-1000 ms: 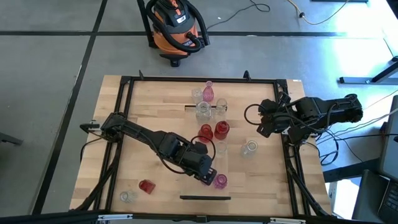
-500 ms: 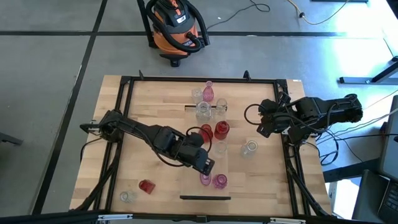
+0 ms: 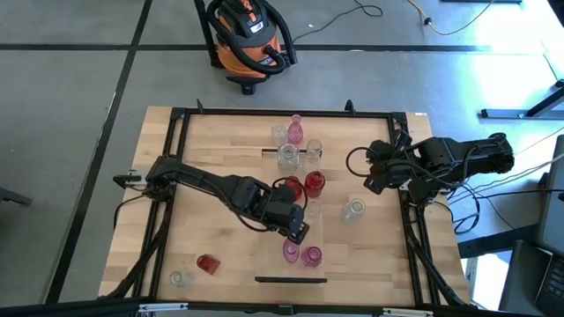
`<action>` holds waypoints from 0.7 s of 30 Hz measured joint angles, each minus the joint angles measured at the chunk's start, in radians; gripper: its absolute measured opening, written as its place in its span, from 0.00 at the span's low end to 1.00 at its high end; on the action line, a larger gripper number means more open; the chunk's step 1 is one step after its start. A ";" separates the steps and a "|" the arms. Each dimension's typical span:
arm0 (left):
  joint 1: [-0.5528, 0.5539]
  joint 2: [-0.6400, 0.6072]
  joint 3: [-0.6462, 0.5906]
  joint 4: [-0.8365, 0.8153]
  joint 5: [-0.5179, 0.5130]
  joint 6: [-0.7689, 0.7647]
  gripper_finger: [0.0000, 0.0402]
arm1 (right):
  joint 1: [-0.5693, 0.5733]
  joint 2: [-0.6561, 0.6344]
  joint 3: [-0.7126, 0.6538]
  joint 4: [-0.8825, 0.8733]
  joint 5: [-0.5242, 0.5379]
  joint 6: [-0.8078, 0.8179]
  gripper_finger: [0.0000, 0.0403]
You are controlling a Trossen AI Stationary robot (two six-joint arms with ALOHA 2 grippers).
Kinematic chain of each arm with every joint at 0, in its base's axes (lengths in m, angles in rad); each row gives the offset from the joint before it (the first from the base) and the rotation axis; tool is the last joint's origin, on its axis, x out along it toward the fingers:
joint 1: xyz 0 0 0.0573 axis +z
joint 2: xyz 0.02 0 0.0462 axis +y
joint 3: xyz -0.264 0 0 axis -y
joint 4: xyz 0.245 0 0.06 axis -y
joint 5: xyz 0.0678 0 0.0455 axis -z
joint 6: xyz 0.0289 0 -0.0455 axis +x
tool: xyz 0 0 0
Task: Sort vases onto shelf
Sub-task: Put the violet vase on the shelf aligned with the violet vase
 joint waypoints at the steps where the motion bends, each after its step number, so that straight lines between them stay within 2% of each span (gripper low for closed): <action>1: 0.000 0.001 0.000 0.000 0.000 0.000 0.17 | 0.000 0.000 0.000 0.000 0.000 0.000 0.27; 21: -0.015 0.031 0.000 0.020 0.059 -0.027 0.17 | 0.000 0.000 0.000 0.000 0.020 0.000 0.27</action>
